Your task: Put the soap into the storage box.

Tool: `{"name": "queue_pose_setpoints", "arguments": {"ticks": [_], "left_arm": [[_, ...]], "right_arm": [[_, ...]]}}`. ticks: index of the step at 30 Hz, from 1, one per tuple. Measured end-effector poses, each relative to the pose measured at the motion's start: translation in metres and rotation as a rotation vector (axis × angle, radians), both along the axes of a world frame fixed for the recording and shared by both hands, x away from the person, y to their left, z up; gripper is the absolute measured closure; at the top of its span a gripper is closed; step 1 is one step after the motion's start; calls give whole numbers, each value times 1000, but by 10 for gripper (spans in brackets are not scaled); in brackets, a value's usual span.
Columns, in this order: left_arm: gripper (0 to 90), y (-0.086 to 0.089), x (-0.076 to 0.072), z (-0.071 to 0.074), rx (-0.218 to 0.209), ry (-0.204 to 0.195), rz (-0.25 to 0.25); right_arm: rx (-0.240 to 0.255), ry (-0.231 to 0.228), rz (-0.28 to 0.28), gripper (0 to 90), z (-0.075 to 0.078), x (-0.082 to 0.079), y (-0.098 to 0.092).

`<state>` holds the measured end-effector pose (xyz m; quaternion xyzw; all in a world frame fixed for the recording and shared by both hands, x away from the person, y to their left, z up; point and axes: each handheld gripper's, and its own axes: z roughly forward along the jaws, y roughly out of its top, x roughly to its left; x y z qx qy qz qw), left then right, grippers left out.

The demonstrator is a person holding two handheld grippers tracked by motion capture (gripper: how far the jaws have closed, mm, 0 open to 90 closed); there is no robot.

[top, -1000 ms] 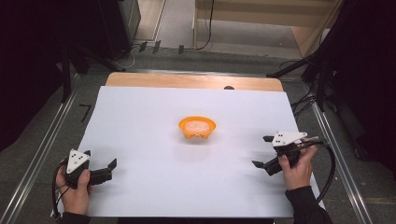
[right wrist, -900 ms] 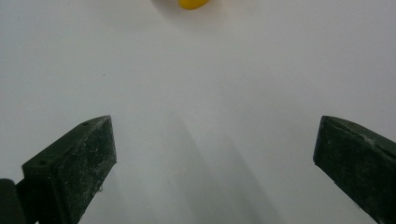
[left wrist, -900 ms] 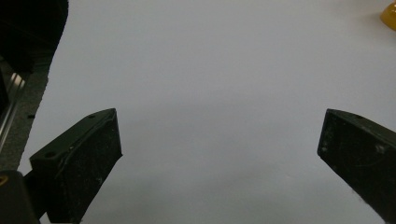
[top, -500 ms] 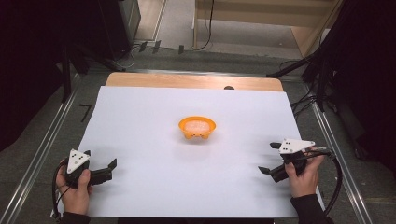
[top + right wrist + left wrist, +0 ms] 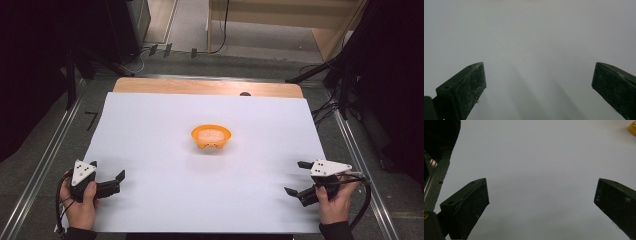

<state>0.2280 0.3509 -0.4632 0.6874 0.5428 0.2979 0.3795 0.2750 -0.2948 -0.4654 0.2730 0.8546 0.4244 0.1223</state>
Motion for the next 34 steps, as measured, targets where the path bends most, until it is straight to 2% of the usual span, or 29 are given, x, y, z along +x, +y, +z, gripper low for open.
{"name": "queue_pose_setpoints", "arguments": {"ticks": [11,17,22,23,24,26,28,30,34], "left_arm": [[0,0,0,0,4,1,-1],[0,0,0,0,4,0,-2],[0,0,0,0,4,-1,-3],[0,0,0,0,3,-2,-3],[0,0,0,0,3,0,-3],[0,0,0,0,5,-3,-3],[0,0,0,0,8,-1,-3],[0,0,0,0,12,-1,-4],[0,-1,1,0,14,7,-6]], "right_arm": [[41,-10,-35,0,-3,-23,-15],[70,0,-79,0,-9,-32,-24],[100,-11,-117,0,-15,-39,-34],[126,-5,-128,0,-16,-40,-38],[177,-2,-153,0,-21,-42,-44],[201,-22,-162,0,-20,-45,-46],[203,-26,-165,0,-20,-46,-47],[190,-2,-164,0,-22,-43,-45],[165,5,-161,0,-22,-43,-43]]}}
